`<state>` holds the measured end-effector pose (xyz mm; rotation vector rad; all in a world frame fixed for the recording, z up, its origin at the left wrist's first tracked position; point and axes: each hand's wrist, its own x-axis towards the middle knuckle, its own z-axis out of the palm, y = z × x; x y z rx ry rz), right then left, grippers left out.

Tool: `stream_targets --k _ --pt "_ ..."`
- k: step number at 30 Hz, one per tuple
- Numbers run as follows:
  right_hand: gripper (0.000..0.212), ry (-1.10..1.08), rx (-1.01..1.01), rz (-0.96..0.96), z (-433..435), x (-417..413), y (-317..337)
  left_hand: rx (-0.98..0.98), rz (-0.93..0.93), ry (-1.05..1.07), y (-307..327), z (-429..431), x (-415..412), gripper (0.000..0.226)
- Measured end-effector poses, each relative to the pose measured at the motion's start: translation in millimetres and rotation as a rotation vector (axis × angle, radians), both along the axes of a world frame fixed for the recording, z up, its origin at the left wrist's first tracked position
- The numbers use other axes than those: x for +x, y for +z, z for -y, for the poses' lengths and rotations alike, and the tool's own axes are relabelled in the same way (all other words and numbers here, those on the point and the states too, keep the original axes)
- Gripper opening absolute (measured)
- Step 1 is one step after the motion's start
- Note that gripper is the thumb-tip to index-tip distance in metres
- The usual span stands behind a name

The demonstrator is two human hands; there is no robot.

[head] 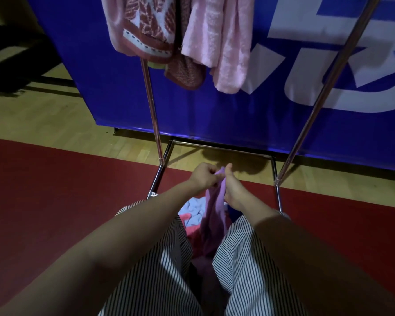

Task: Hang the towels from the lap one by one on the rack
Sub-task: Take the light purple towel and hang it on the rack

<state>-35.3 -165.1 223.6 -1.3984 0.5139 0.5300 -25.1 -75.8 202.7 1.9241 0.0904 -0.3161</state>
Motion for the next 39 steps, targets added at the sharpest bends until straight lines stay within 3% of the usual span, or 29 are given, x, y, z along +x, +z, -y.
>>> stream_targets --k 4,7,9,13,16,20,24,27,29,31,35,39 --pt "0.065 -0.083 0.039 0.036 -1 -1 -3 -0.147 -0.057 0.083 3 7 -1 0.032" --pt "0.076 0.004 0.097 0.026 7 -6 -2 -0.189 -0.168 0.06 5 7 -3 0.078" --pt "0.079 -0.045 0.13 0.017 6 -3 1 -0.196 -0.182 0.045 4 7 -3 0.09" --pt "0.098 0.005 0.133 -0.038 5 -6 5 -0.2 -0.206 0.008 11 4 -6 0.079" --pt "0.058 0.02 0.046 0.001 18 -6 2 -0.081 -0.149 -0.019 20 5 -9 0.041" --pt "0.069 0.099 0.046 -0.038 19 -4 0 0.268 0.017 -0.109 22 1 -12 0.039" --pt "0.035 0.222 -0.332 0.044 25 -10 8 0.398 0.085 -0.217 22 -20 -8 0.024" --pt "0.083 0.509 -0.734 0.287 36 -10 -3 0.354 0.125 -0.405 27 -37 -9 0.019" --pt "0.088 0.749 -0.861 0.36 37 -13 -9 0.298 0.094 -0.476 27 -44 -12 0.031" --pt "0.071 0.89 -0.96 0.441 36 -17 -17 0.293 0.057 -0.515 26 -50 -15 0.036" --pt "0.03 1.0 -1.108 0.457 36 -14 -22 0.352 0.043 -0.521 26 -61 -19 0.022" --pt "0.032 0.879 -1.172 0.53 47 -14 -21 0.459 0.166 -0.398 24 -71 -20 0.018"
